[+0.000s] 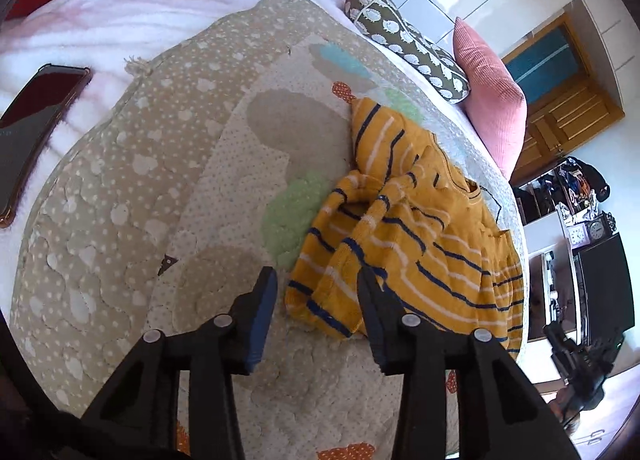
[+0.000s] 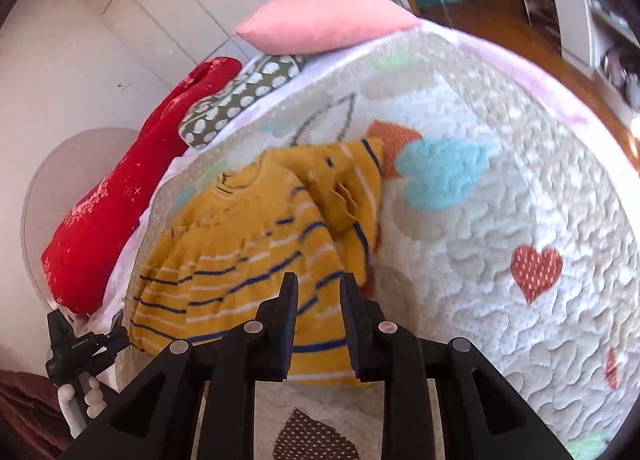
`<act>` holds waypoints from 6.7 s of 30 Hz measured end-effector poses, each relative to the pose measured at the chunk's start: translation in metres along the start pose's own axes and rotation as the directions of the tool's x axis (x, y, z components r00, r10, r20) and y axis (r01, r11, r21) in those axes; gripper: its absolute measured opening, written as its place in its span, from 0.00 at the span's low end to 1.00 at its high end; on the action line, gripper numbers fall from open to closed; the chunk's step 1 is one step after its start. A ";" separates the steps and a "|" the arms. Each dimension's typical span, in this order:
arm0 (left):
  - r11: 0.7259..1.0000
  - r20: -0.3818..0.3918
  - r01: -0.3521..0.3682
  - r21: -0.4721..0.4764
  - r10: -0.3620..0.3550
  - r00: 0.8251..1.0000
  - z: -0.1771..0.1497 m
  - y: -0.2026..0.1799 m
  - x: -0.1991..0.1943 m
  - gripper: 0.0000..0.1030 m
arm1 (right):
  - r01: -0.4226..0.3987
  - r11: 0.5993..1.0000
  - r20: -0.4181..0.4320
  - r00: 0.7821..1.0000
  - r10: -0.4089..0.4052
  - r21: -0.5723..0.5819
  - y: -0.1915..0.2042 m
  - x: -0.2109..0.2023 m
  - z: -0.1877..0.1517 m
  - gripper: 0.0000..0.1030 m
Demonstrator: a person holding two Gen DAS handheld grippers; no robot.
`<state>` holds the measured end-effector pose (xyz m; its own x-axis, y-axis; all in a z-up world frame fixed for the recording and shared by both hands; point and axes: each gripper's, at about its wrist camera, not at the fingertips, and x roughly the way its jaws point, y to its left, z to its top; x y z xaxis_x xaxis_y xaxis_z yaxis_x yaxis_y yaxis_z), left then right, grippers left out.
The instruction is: Fold small clothes
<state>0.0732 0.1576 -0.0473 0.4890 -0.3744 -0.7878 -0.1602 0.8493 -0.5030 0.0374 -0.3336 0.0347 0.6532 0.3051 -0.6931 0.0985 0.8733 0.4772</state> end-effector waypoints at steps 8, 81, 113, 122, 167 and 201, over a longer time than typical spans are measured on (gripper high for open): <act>0.999 0.032 0.040 0.015 -0.040 0.999 -0.025 -0.002 0.002 0.46 | -0.269 0.944 -0.279 0.937 0.211 -0.189 0.167 0.102 0.008 0.53; 0.937 -0.190 0.123 0.326 -0.062 0.980 -0.074 -0.225 0.095 0.38 | -0.114 0.992 -0.168 0.978 0.122 0.054 -0.037 0.055 -0.012 0.10; 0.887 -0.035 -0.025 0.461 0.046 0.998 -0.091 -0.223 0.037 0.40 | -0.059 0.996 0.018 0.998 0.060 -0.060 -0.003 0.028 0.044 0.14; 0.854 0.124 -0.209 0.476 0.170 0.978 -0.114 -0.218 0.007 0.48 | 0.091 0.996 -0.098 0.991 -0.092 -0.009 -0.035 0.048 -0.032 0.32; 0.918 -0.329 0.344 0.198 -0.268 0.905 0.009 -0.199 0.167 0.76 | -0.181 0.947 -0.063 0.977 0.204 0.263 -0.095 0.091 0.038 0.86; 0.964 -0.074 0.089 0.252 -0.073 0.995 0.050 -0.175 0.093 0.39 | -0.212 0.975 -0.078 0.975 0.207 -0.064 0.094 0.124 0.062 0.29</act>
<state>0.1896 -0.0075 -0.0143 0.4344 -0.4618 -0.7734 0.1056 0.8788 -0.4654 0.1741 -0.2371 0.0275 0.5986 0.5080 -0.6194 -0.0908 0.8113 0.5776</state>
